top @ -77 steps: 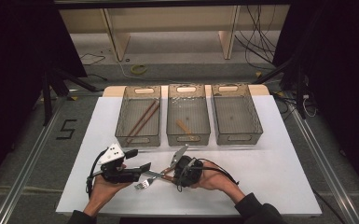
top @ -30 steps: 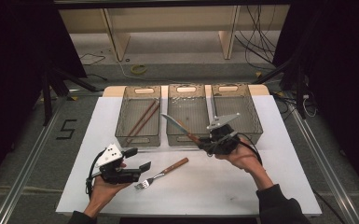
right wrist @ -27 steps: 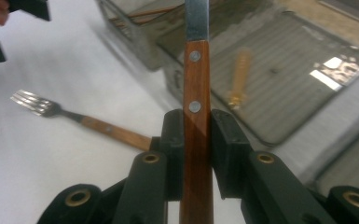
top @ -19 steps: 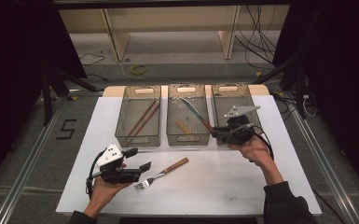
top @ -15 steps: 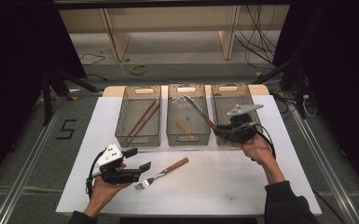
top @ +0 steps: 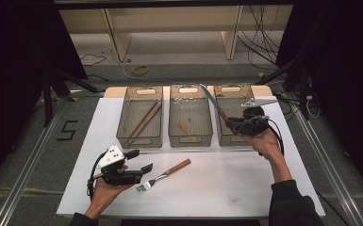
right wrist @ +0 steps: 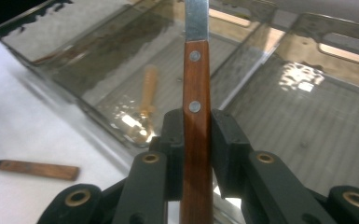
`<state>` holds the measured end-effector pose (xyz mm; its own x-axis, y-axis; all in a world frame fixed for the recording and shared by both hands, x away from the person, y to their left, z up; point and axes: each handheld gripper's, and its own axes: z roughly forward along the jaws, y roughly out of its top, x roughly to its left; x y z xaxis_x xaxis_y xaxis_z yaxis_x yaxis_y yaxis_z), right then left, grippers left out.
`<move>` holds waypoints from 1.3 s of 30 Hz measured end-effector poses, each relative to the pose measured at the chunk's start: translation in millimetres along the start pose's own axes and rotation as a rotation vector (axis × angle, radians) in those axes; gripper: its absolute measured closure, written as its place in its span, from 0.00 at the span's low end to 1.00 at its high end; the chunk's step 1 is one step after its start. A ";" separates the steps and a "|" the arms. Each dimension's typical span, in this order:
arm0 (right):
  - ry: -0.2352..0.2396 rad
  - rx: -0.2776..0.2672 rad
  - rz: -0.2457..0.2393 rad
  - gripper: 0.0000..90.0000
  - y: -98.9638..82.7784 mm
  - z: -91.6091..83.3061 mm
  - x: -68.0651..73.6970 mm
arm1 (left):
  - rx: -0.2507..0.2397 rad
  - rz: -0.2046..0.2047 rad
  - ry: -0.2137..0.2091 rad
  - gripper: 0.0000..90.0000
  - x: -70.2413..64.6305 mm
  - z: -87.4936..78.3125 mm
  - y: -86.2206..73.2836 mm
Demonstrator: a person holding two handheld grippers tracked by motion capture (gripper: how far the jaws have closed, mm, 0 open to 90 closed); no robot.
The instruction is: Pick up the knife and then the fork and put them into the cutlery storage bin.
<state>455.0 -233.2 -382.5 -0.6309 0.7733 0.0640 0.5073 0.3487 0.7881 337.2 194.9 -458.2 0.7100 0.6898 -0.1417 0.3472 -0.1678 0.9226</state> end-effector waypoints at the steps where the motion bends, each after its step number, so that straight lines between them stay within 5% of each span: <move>1: -0.004 0.001 0.003 0.85 -0.4 0.6 -1.7 | 0.001 0.001 0.001 0.24 0.1 0.0 0.0; 20: -0.078 0.007 0.061 0.85 -1.3 3.0 -23.5 | -0.002 0.000 0.004 0.24 0.5 0.3 -0.4; 39: -0.185 0.118 0.124 0.85 0.9 20.3 -46.6 | 0.000 -0.005 0.004 0.24 0.5 0.8 -0.5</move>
<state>496.8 -258.2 -397.2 -0.4465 0.8941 0.0338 0.6458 0.2959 0.7038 337.8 194.8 -459.1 0.7057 0.6936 -0.1445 0.3506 -0.1647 0.9219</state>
